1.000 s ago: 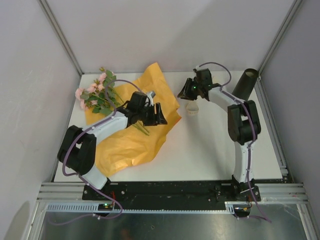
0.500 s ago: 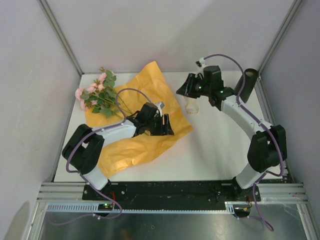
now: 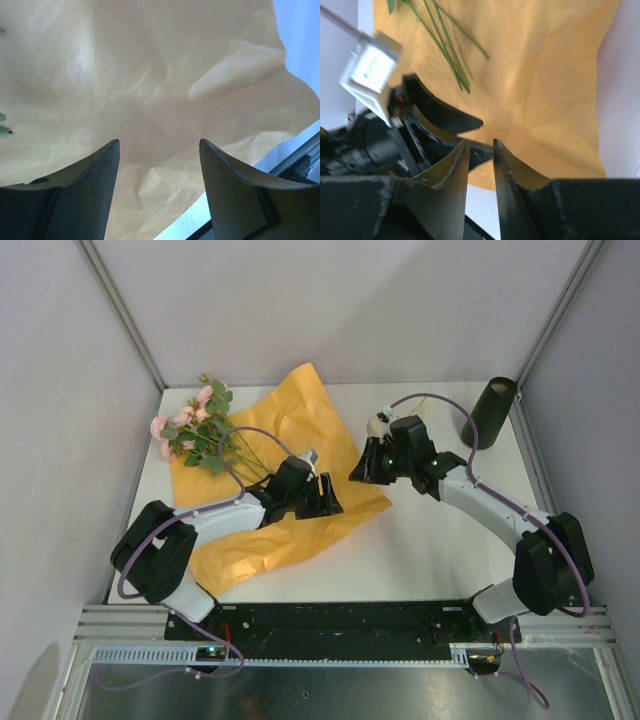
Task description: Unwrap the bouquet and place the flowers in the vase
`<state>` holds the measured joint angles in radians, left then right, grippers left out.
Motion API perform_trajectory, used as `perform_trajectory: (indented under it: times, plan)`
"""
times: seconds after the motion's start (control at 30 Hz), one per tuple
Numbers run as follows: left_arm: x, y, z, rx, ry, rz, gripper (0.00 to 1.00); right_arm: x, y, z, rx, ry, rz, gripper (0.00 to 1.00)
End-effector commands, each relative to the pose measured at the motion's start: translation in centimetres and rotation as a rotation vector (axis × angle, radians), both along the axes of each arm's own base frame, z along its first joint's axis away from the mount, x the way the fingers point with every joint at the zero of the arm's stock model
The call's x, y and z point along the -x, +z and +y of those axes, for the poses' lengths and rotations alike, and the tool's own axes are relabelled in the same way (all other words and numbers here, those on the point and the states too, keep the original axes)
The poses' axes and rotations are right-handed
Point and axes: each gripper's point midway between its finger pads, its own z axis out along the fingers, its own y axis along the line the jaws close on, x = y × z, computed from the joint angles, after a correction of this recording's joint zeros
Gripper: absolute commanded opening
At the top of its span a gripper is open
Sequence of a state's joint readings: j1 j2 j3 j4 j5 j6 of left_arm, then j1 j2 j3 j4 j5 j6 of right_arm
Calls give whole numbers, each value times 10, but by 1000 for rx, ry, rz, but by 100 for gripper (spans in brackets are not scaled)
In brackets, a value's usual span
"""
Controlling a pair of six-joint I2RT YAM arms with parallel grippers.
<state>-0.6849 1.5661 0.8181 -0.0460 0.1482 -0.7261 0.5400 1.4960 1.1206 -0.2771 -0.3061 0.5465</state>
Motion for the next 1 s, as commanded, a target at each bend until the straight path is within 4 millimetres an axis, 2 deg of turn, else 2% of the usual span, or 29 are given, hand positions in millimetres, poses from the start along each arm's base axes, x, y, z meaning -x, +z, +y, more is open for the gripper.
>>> perform_trajectory:
  times: [0.0, 0.2, 0.3, 0.4, 0.5, 0.7, 0.83, 0.9, 0.97]
  plan:
    - [-26, 40, 14, 66, 156, -73, 70, 22, 3, 6, -10, -3, -37, 30]
    - [-37, 64, 53, 102, 293, -89, 70, 32, -36, 3, 29, -20, 10, 29]
    - [-41, 75, 79, 100, 345, -85, 71, 31, -69, -8, 94, -50, 54, 28]
    - [-41, 79, 110, 60, 397, -99, 73, 35, -104, -25, 149, -100, 116, 27]
    - [-38, 82, 143, 20, 450, -123, 75, 41, -130, -38, 194, -142, 155, 27]
    - [-27, 80, 203, -19, 567, -115, 77, 58, -173, -46, 285, -189, 212, 27]
    - [-18, 84, 231, -58, 613, -132, 79, 61, -180, -49, 334, -223, 205, 27]
    - [-15, 91, 242, -89, 619, -153, 80, 58, -172, -49, 335, -238, 174, 27]
    - [-12, 99, 250, -124, 619, -178, 82, 52, -154, -46, 329, -248, 124, 26]
